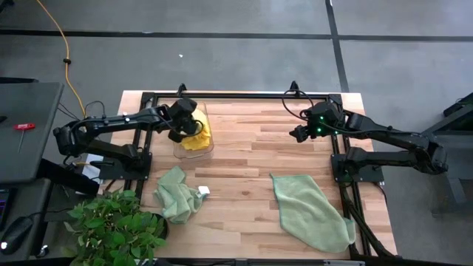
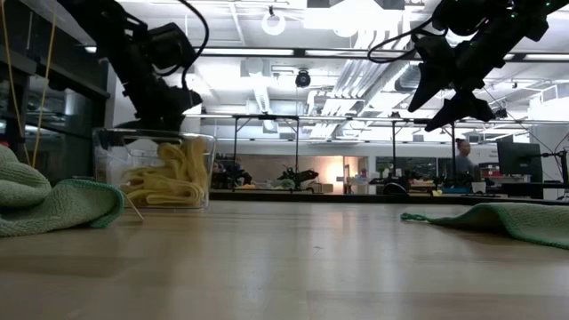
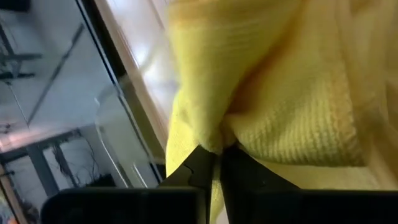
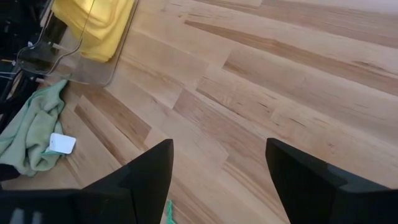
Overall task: Fold microfiber towels
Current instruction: Put the folded yellow towel into the transparent bin, then fold the right green towel
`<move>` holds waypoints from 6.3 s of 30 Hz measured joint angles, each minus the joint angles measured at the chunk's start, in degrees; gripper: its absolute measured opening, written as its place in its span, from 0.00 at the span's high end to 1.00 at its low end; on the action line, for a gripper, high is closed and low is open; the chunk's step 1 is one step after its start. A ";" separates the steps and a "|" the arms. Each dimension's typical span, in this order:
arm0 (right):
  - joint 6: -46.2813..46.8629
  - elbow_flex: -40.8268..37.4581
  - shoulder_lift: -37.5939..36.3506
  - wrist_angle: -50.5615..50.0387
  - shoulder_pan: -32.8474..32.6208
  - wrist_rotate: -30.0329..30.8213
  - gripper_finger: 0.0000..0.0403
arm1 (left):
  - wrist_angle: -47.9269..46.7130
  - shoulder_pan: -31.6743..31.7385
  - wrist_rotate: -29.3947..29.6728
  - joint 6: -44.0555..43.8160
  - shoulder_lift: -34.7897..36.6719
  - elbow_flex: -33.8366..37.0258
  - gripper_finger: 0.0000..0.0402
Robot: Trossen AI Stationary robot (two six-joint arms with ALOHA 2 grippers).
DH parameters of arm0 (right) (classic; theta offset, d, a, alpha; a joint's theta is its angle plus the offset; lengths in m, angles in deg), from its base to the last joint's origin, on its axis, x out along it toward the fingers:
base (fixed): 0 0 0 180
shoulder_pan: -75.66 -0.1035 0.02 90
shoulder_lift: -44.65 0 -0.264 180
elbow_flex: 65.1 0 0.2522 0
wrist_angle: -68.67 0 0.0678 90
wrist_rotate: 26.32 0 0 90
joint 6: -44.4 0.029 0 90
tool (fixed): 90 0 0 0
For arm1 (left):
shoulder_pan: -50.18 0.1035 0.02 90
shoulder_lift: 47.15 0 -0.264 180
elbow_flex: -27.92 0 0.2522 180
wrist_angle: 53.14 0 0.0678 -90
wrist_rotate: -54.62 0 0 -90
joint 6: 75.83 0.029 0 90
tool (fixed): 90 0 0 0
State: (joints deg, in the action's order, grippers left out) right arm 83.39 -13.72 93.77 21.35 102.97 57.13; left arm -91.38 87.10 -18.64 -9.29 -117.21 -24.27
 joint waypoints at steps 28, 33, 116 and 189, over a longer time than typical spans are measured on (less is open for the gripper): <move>-0.44 0.00 -0.02 0.90 0.01 0.26 0.39 | -28.44 -9.21 0.50 -20.75 0.02 -15.63 0.51; -0.66 0.00 -0.02 0.90 0.00 0.24 0.39 | -27.11 -7.05 -6.26 -32.14 0.07 -19.79 0.55; 25.28 0.02 22.48 -8.90 -39.70 -1.01 0.95 | 40.80 -34.99 -42.37 -84.55 -45.60 -31.76 1.00; -4.13 0.17 10.60 21.45 -4.96 6.88 1.00 | -13.89 -13.15 -19.86 -97.84 -57.74 -63.60 0.55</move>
State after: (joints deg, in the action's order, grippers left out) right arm 79.26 -13.54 104.37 42.80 98.01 64.01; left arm -105.26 73.95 -38.50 -107.13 -174.96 -87.88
